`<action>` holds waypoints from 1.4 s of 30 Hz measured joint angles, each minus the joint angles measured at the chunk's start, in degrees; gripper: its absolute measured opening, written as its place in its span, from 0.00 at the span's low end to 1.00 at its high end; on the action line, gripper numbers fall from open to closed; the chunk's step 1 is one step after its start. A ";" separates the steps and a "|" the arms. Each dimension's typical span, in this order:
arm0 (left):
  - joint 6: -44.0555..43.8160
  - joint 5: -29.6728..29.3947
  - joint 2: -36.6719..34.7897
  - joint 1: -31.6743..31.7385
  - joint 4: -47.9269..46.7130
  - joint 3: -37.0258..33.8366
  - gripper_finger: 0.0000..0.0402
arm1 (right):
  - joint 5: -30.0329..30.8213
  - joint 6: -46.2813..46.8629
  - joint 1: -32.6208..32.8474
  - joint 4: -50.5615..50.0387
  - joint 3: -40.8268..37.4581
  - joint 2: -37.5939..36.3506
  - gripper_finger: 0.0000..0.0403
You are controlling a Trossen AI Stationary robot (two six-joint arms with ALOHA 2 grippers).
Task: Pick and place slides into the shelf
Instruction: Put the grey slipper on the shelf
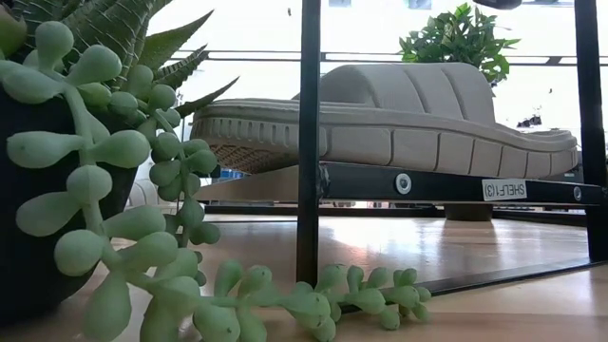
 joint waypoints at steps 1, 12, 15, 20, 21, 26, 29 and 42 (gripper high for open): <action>3.34 -0.63 0.00 0.00 -0.11 0.00 0.00 | 0.03 0.06 0.00 -0.04 0.00 0.00 0.43; 58.54 -2.08 -0.02 0.00 7.12 0.00 0.00 | 2.87 2.19 0.00 -1.12 0.00 0.00 0.43; 69.45 -0.60 -0.02 0.00 10.28 0.00 0.00 | 4.07 2.11 0.00 -1.16 0.00 0.00 0.43; 81.11 0.06 -0.02 0.00 13.01 0.00 0.00 | 6.26 2.20 -0.02 -1.14 0.00 0.00 0.43; 83.24 0.07 -0.02 0.00 12.98 0.00 0.00 | 6.26 2.21 -0.02 -1.14 0.00 0.00 0.43; 93.50 2.61 -0.04 0.00 12.01 0.00 0.00 | 6.26 2.20 0.00 -0.97 0.00 0.00 0.43; 95.80 4.01 -0.04 -0.01 11.04 0.00 0.00 | 6.42 2.65 0.00 -0.59 0.00 0.00 0.43; 94.79 -9.68 -0.04 0.00 2.60 0.00 0.22 | 16.49 2.18 -0.02 -0.77 0.00 0.00 0.43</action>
